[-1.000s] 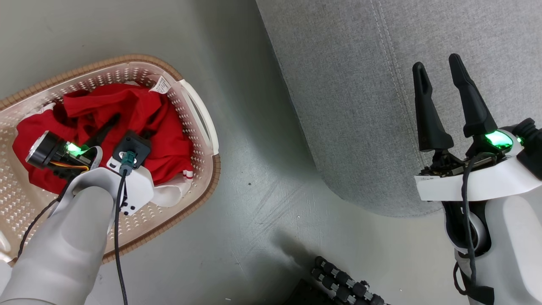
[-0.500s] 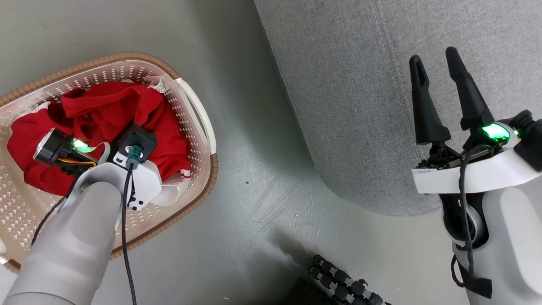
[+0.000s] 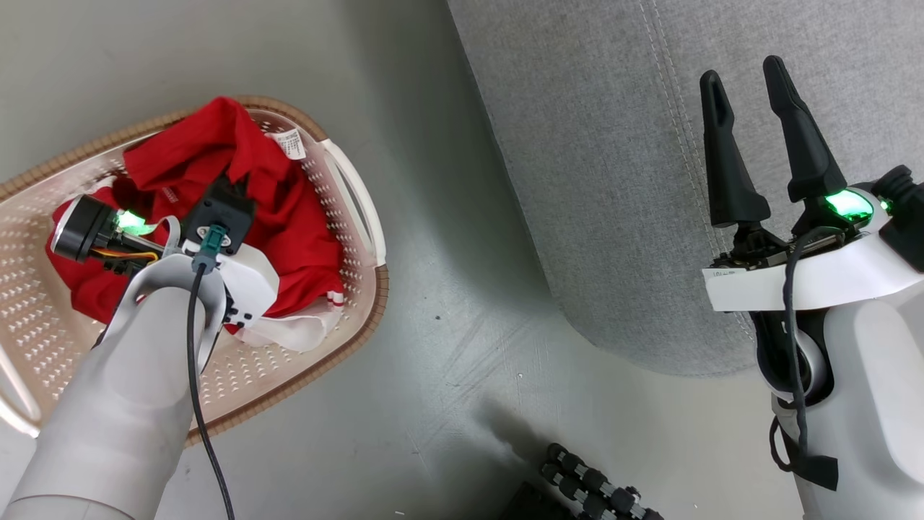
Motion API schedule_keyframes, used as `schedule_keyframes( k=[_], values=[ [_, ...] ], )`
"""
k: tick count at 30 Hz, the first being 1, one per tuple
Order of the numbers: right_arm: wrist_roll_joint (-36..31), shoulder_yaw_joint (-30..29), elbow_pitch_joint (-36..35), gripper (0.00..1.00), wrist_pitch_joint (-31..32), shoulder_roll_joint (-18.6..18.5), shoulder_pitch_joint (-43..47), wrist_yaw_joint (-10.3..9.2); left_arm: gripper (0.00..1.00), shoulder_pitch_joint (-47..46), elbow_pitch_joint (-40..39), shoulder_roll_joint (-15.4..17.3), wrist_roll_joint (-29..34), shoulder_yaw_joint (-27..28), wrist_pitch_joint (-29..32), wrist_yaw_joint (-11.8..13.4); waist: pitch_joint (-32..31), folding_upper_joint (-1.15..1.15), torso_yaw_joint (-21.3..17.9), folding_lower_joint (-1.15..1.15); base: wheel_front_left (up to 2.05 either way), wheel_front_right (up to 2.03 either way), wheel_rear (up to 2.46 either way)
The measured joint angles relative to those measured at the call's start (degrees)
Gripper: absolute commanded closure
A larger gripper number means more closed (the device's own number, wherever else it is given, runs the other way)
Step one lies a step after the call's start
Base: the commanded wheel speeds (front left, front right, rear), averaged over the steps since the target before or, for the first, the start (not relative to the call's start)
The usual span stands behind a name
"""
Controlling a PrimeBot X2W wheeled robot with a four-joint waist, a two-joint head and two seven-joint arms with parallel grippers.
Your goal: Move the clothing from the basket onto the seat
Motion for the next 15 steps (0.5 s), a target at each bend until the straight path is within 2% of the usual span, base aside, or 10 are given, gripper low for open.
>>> schedule_keyframes(
  k=[8,15],
  values=[
    [-2.03,-0.57,1.32,0.0,-0.01,-0.01,-0.12,0.0,1.0,2.63,-6.87,0.07,-2.93,2.77,-0.43,0.38,-1.91,0.0,1.89,0.0,0.0,0.0,0.0],
    [-4.14,-0.31,2.7,0.0,-0.01,-0.03,-0.22,0.0,1.0,5.02,-17.15,0.2,-4.36,5.03,-0.43,2.47,-4.06,0.0,3.93,0.0,0.0,0.0,0.0]
  ],
)
